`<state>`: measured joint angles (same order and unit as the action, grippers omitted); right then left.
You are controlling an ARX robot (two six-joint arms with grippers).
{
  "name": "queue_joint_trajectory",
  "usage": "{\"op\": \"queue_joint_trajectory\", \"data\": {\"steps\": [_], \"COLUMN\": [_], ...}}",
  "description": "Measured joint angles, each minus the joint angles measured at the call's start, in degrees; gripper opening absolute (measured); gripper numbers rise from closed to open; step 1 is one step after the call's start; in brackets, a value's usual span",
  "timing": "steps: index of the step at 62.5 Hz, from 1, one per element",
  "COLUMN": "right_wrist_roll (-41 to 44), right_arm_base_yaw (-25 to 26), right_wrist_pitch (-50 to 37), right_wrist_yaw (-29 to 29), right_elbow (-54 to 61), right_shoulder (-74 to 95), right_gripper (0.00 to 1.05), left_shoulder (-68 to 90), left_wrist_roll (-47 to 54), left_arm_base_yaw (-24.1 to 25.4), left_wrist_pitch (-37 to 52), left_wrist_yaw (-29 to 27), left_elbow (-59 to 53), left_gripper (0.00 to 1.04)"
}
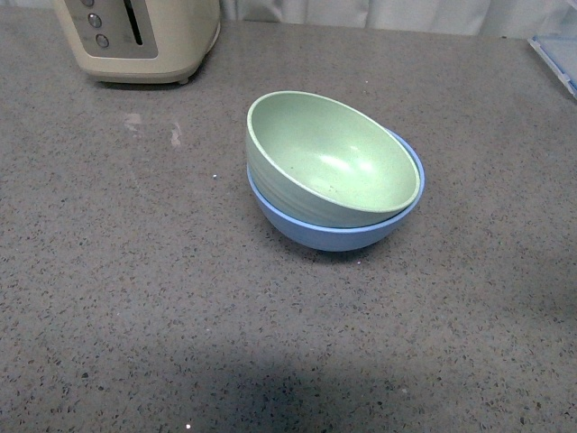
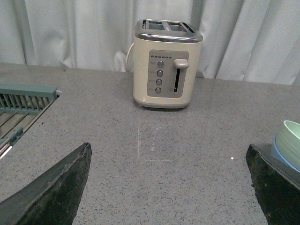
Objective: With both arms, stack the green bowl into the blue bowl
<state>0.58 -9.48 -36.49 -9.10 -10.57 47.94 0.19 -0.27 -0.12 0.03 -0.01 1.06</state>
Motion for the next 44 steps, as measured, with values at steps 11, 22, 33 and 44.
{"op": "queue_joint_trajectory", "data": {"steps": [11,22,33,44], "right_wrist_roll": [0.0,0.0,0.0,0.0], "right_arm_base_yaw": [2.7,7.1,9.4,9.4], "right_wrist_pitch": [1.9,5.3,10.1,11.0], "right_wrist_yaw": [2.5,8.3,9.0,9.0], "right_elbow": [3.8,6.1,8.1,10.3], "right_shoulder": [-6.1,-11.7,-18.7,-22.3], "right_gripper": [0.26,0.01,0.01,0.01], "left_shoulder": [0.0,0.0,0.0,0.0], "left_wrist_roll": [0.0,0.0,0.0,0.0], "left_arm_base_yaw": [0.0,0.0,0.0,0.0], "left_wrist_pitch": [0.0,0.0,0.0,0.0], "left_wrist_yaw": [0.0,0.0,0.0,0.0], "left_elbow": [0.0,0.0,0.0,0.0], "left_gripper": [0.98,0.98,0.98,0.98]}}
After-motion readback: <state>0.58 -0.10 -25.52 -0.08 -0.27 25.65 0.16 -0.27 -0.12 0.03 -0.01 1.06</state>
